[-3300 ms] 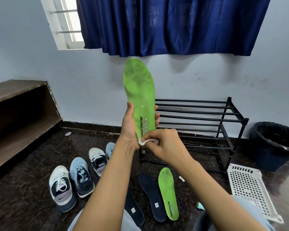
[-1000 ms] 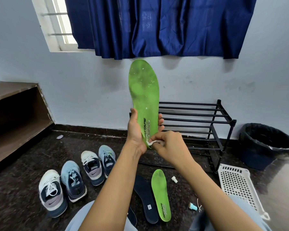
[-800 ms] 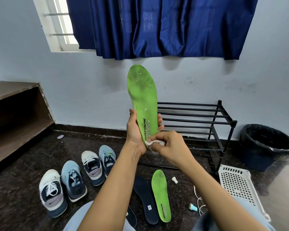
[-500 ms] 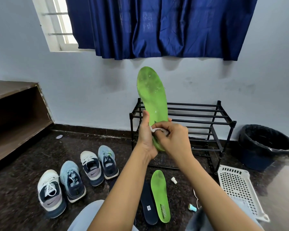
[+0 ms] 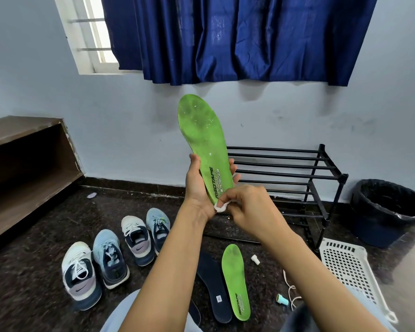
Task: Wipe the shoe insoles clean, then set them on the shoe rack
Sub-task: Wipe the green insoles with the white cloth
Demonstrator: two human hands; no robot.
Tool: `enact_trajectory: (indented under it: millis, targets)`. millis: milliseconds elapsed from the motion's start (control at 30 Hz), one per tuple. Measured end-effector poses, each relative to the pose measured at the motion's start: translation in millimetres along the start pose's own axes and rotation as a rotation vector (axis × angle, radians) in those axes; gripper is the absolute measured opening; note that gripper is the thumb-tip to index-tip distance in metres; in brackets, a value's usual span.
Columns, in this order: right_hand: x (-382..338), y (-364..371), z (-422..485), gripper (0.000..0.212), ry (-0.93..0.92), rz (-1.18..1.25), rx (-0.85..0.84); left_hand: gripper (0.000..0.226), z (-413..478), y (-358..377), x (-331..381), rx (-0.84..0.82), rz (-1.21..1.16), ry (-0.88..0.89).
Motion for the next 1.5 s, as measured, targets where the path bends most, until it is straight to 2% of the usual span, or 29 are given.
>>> enact_trajectory:
  millis: [100, 233, 367, 433, 567, 767, 867, 1033, 1133, 1233, 1400, 1500]
  targets:
    - [5, -4, 1, 0.032, 0.051, -0.109, 0.019, 0.082, 1, 3, -3, -0.012, -0.009, -0.007]
    - [13, -12, 3, 0.028, 0.144, -0.238, 0.123, 0.081, 0, 6, -14, 0.009, 0.014, -0.034]
    - [14, -20, 12, 0.023, 0.142, -0.253, 0.311, 0.079, -3, 5, -27, 0.034, 0.106, -0.054]
    - [18, -20, 17, 0.023, 0.141, -0.219, 0.334, 0.072, -6, 5, -31, 0.048, 0.125, -0.052]
    - [19, -15, 13, 0.024, 0.098, -0.049, 0.253, 0.078, -6, 0, -26, 0.063, 0.18, -0.067]
    - [3, 5, -2, 0.019, 0.088, 0.109, 0.016, 0.083, -4, -7, -1, 0.022, 0.078, 0.003]
    - [5, 6, -5, 0.018, 0.107, 0.241, -0.02, 0.084, -7, -6, 2, 0.007, 0.089, 0.011]
    - [2, -4, -7, 0.019, 0.112, 0.378, 0.175, 0.084, -7, -7, -3, 0.04, 0.085, 0.011]
    - [7, -12, -1, 0.027, 0.106, 0.32, 0.31, 0.081, -9, -8, -13, 0.099, 0.177, 0.002]
    - [12, -20, 4, 0.026, 0.107, 0.282, 0.423, 0.074, -14, -5, -20, 0.111, 0.239, 0.002]
    - [26, -31, 16, 0.02, 0.169, 0.27, 0.51, 0.064, -18, 2, -36, 0.066, 0.247, -0.053]
    - [25, -28, 16, 0.02, 0.152, 0.264, 0.468, 0.068, -20, 1, -33, 0.073, 0.268, -0.075]
Point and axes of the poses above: each hand's wrist, its own z-axis towards the middle knuckle, its own y-axis out of the palm, x = y × z, the point moved 9 cm from there along z, towards the middle knuckle, and after that the axes turned 4 degrees about -z, right-handed, at the moved point
